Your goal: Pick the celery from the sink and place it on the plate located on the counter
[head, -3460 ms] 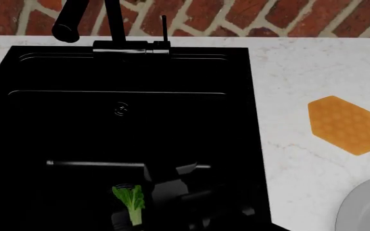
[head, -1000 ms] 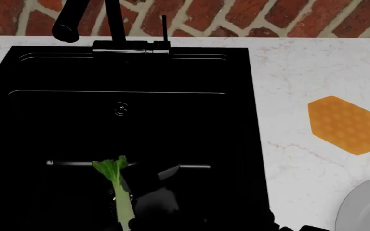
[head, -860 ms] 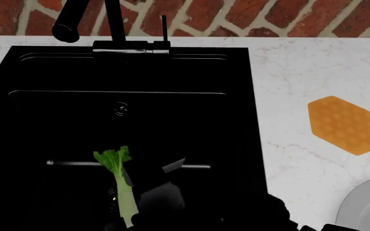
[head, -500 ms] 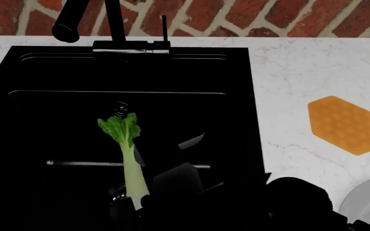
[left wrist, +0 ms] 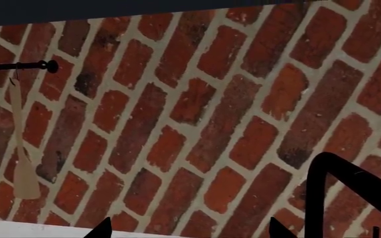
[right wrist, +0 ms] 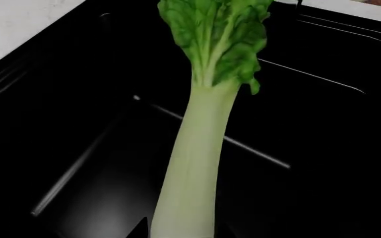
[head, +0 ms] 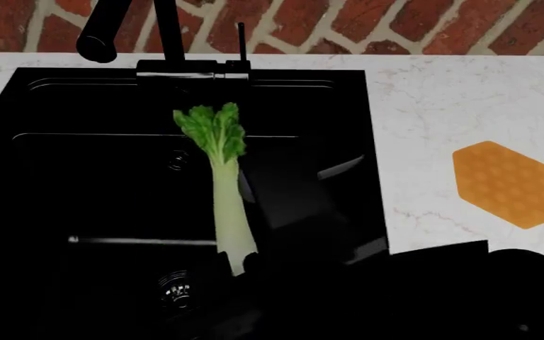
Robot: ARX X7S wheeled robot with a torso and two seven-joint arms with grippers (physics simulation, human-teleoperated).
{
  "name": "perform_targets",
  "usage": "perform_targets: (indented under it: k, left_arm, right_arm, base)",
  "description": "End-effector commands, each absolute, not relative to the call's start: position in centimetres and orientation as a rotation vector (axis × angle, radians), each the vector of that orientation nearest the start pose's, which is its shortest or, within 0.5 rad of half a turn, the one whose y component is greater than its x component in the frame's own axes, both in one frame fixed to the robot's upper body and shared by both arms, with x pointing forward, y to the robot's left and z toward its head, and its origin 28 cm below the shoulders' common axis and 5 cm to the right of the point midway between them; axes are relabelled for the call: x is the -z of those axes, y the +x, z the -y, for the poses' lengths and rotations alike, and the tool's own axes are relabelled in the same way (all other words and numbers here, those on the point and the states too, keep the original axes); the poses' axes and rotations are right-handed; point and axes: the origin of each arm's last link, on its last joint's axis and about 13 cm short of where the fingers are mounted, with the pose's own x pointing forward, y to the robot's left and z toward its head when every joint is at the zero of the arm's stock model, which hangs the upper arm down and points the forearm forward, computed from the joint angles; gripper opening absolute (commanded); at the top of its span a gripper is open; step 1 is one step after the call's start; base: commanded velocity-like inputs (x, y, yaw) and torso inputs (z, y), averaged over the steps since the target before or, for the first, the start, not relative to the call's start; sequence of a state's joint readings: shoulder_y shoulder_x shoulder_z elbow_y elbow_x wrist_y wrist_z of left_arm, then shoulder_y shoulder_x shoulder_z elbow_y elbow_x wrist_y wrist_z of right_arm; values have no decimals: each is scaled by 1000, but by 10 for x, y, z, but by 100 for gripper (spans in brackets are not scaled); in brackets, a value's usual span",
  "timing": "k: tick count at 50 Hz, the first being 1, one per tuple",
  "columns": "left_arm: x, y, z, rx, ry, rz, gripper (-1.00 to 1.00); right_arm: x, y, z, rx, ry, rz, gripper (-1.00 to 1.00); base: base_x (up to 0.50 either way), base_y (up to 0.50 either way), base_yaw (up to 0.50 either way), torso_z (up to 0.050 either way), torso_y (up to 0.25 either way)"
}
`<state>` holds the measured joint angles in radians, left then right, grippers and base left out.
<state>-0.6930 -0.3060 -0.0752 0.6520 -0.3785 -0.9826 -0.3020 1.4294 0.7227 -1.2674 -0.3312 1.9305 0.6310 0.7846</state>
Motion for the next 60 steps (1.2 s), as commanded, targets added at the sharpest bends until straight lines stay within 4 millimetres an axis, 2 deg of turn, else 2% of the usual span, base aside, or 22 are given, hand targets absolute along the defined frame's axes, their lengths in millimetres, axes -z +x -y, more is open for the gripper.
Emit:
perform_targets:
  k: [1, 15, 36, 42, 60]
  left_arm:
    - [-236, 254, -251, -134, 71, 297, 100]
    - [-237, 252, -251, -132, 69, 307, 100]
    - [-239, 253, -253, -120, 65, 315, 100]
    - [-240, 251, -253, -126, 64, 316, 100]
    - [-243, 251, -249, -97, 56, 325, 100]
  right_arm:
    - [-264, 228, 80, -509, -154, -448, -100]
    - [-284, 206, 93, -414, -195, -457, -100]
    - [-301, 170, 118, -276, -214, -482, -100]
    - [-302, 161, 127, -234, -208, -495, -100]
    - [-304, 119, 146, -96, -222, -527, -100]
  base:
    - [13, 9, 0, 0, -13]
    - [2, 7, 5, -10, -12]
    - [2, 7, 5, -9, -13]
    - [2, 7, 6, -9, -13]
    - [2, 6, 4, -9, -12]
